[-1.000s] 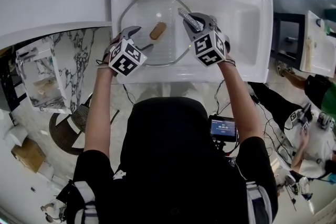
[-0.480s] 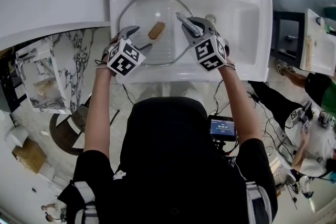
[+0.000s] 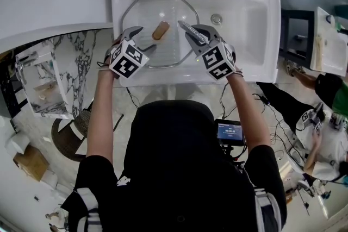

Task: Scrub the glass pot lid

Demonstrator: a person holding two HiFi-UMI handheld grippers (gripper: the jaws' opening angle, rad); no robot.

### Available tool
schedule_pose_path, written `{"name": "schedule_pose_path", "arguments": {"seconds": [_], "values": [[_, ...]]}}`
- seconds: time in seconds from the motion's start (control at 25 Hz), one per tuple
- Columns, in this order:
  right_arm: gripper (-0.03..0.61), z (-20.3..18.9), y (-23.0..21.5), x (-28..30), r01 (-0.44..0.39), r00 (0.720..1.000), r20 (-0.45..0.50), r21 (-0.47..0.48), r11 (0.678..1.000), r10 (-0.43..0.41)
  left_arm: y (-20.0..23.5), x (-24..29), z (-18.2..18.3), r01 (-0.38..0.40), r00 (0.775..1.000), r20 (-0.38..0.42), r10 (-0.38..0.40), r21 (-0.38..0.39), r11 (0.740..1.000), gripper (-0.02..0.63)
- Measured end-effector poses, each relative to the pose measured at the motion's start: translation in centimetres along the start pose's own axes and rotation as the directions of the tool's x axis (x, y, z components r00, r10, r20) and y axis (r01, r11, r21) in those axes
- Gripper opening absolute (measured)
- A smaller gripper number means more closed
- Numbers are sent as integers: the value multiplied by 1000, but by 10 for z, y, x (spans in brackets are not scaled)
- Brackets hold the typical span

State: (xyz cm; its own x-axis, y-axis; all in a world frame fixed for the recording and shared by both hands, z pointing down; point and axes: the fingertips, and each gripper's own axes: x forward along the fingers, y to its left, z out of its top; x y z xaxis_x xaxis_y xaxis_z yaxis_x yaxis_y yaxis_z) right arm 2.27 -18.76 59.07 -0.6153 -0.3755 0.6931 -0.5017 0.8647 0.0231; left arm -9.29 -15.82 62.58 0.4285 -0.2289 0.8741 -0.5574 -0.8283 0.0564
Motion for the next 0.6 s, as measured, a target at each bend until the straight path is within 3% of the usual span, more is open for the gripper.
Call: {"name": "schedule_pose_path", "arguments": {"seconds": [0.6], "values": [[69,7,46,-6,-159,987,9,-7,987,160,0,-1,1,-5,1000,1,5,-1,1000,295]]}}
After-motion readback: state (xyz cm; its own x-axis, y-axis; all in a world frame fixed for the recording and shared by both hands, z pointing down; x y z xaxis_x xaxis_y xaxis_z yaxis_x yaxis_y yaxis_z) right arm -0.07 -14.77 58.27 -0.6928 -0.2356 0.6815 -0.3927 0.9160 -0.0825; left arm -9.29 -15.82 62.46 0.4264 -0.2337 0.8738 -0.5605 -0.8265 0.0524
